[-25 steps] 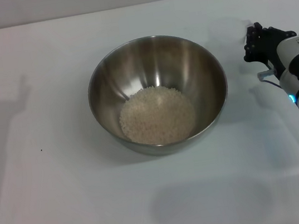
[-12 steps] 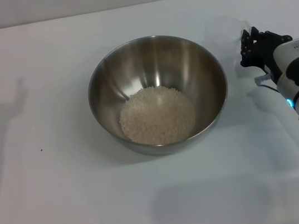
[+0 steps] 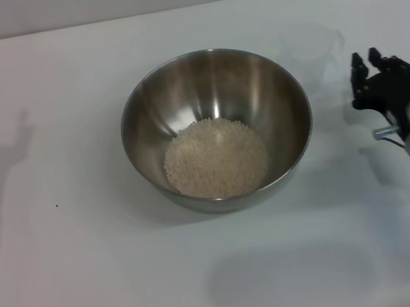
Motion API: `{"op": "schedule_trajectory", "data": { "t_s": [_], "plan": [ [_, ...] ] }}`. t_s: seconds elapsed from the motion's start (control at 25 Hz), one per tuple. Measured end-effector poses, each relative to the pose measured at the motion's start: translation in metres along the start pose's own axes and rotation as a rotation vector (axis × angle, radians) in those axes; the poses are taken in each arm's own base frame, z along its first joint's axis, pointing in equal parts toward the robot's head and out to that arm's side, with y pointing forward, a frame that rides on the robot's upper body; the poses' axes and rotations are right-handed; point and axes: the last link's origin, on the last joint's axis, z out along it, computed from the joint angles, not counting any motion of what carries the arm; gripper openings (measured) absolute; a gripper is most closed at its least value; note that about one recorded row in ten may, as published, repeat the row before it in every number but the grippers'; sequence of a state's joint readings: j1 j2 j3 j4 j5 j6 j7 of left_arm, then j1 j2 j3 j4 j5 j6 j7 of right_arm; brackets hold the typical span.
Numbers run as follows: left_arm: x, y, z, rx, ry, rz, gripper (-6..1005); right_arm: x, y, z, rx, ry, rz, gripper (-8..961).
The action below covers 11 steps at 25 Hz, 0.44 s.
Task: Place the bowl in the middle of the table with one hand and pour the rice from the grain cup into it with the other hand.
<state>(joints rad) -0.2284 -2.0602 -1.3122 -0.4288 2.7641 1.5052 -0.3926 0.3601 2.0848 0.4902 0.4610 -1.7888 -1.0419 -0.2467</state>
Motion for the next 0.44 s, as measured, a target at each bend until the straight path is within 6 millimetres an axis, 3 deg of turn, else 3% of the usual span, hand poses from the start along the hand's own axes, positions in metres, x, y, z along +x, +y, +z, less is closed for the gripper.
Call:
{"op": "schedule_trajectory", "data": {
  "t_s": [0.04,0.24,0.44],
  "plan": [
    [0.0,0.0,0.0,0.001,-0.001,0.001,862,0.0,0.0,0.0,0.0,0.0,0.0,211],
    [-0.003,-0.004,-0.003,0.012,-0.022,0.018,862,-0.029,-0.008,-0.04,0.065,-0.299,0.002,210],
    [-0.006,-0.007,-0.004,0.021,-0.042,0.031,862,-0.048,-0.022,-0.037,0.089,-0.427,-0.012,210]
  ]
}}
